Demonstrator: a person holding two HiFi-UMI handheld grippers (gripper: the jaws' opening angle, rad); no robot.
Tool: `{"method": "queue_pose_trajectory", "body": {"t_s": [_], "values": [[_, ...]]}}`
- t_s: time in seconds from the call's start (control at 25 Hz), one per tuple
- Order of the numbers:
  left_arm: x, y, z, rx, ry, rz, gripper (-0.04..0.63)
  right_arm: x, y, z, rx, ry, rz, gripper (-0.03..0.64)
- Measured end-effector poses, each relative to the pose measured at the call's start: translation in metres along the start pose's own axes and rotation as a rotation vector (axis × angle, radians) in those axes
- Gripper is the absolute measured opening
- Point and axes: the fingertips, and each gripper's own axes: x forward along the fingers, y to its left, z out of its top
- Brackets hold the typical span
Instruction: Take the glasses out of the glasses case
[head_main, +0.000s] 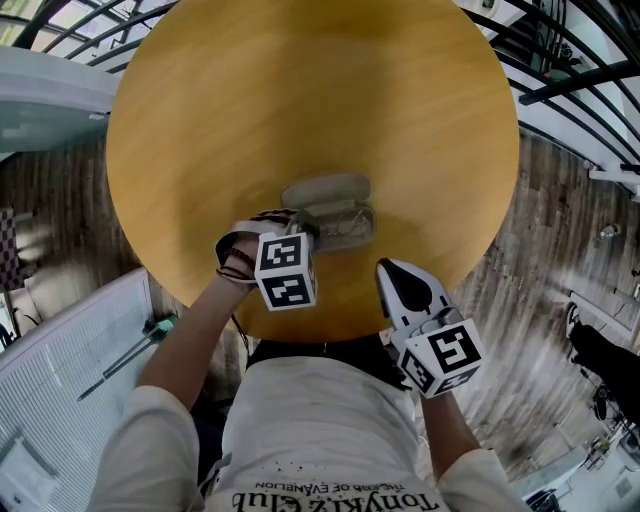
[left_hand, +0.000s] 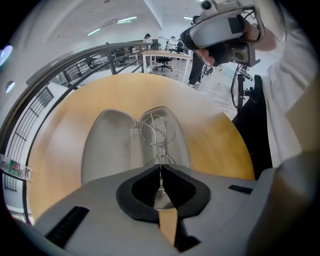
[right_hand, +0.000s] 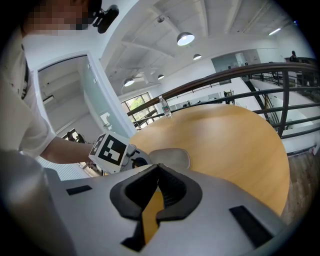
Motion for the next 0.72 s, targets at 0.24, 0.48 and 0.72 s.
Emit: {"method": "queue_pose_trajectory", "body": {"t_s": [0.24,0.48,0.72], "values": [[-0.005,0.002,0.001,0.007,-0.003,0.022,0.035,-0.001,0.001,0.002,-0.002,-0.003,0.003,0.025],[-0.009,0.006,0.001,0.016,-0.006,0.043,0.035,-0.001,0.000,0.005,-0.010,-0.008,0.006,0.025],[-0.022,0.005,0.007,-0.017,-0.037,0.048,0.035,-0.006,0.004,0.009,-0.025,-0.017,0.010,0.025]]}}
